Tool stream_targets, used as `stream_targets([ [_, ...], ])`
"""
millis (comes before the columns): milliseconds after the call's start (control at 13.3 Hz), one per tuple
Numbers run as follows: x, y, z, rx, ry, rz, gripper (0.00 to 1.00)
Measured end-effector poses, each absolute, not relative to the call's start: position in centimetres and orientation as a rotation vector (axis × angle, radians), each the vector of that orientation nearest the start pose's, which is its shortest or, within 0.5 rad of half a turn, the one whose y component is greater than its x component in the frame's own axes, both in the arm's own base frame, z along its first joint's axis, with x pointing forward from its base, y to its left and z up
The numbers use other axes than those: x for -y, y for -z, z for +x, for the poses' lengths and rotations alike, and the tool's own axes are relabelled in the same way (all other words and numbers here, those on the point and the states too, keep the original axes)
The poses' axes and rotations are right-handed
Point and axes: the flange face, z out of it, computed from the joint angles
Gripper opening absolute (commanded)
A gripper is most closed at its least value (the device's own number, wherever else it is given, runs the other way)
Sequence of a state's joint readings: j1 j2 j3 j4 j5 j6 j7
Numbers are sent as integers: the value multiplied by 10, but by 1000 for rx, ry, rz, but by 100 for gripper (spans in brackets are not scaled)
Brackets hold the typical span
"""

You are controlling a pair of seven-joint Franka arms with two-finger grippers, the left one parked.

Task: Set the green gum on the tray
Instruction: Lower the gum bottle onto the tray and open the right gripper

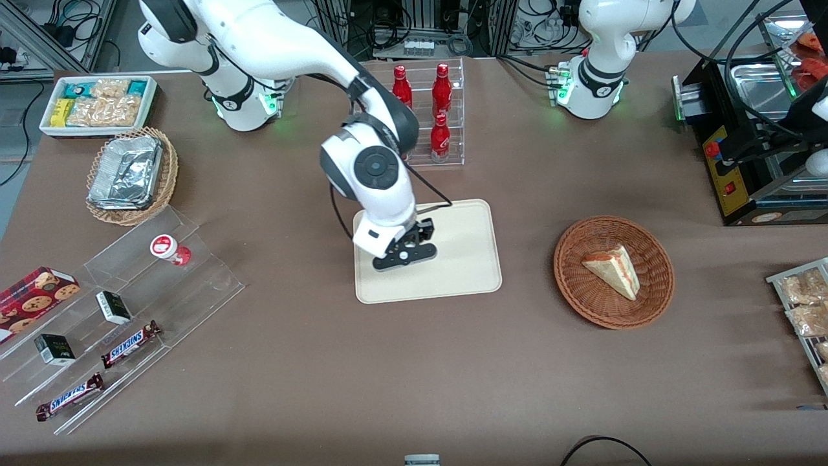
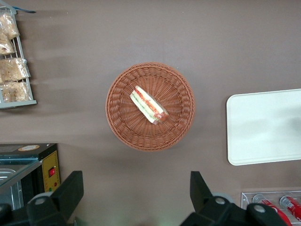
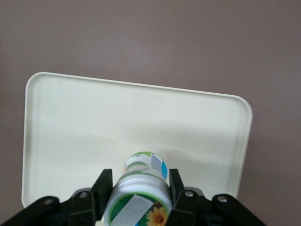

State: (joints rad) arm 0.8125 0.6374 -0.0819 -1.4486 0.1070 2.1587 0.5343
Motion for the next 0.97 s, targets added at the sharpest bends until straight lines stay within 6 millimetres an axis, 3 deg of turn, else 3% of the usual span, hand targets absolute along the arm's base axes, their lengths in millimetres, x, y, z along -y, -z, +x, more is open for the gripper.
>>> stream_targets([
  [300,-526,-276,507,200,64,-3064,0],
  [675,-524,-255,506,194,43,-3091,0],
  [975,-524,-247,505,188,31,-3099,23],
])
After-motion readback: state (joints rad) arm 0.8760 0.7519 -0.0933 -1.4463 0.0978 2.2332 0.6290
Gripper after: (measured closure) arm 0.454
